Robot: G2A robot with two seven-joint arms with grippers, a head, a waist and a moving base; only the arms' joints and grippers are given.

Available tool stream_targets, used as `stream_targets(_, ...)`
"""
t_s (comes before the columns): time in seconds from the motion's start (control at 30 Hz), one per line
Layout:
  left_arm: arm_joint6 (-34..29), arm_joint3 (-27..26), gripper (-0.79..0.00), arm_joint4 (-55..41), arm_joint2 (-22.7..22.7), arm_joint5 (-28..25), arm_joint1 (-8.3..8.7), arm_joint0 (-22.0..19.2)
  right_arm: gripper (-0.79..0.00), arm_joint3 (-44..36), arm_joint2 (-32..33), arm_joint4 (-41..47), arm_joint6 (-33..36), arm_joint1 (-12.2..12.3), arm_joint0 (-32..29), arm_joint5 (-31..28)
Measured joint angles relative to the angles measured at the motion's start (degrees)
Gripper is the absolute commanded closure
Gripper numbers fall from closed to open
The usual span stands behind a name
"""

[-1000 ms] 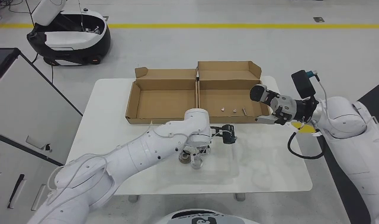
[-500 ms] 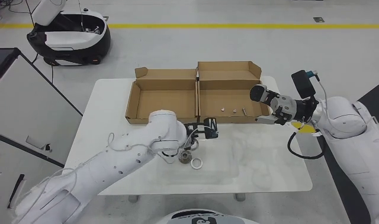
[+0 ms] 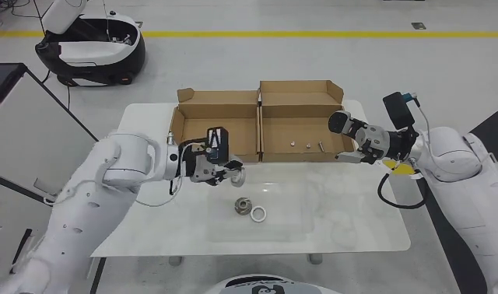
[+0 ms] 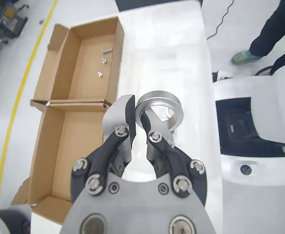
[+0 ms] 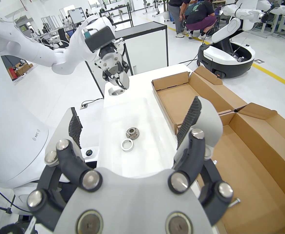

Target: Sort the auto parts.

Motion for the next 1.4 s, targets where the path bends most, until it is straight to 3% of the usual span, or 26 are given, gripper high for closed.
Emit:
stream_targets(0.23,6.7,-0.9,0.000,-6.8,-0.4,0.1,2.54,0.3,-0.785,0.0,0.0,0.0,0.0,0.0,0.0,0.0)
stream_targets(0.6,21.2,-1.1,0.000,-17.2,2.9,0.1,5.71,-3.6,-0.785,0.0,0.0,0.0,0.0,0.0,0.0,0.0)
stream_targets(0.9,35.7,-1.4,0.000,-17.2,5.4,0.1,7.62,-4.0,-0.785,0.0,0.0,0.0,0.0,0.0,0.0,0.0)
stream_targets(1.4,36.3,-1.3,0.000,-16.9,5.4,0.1,7.67,-4.1,-0.785,0.0,0.0,0.0,0.0,0.0,0.0,0.0)
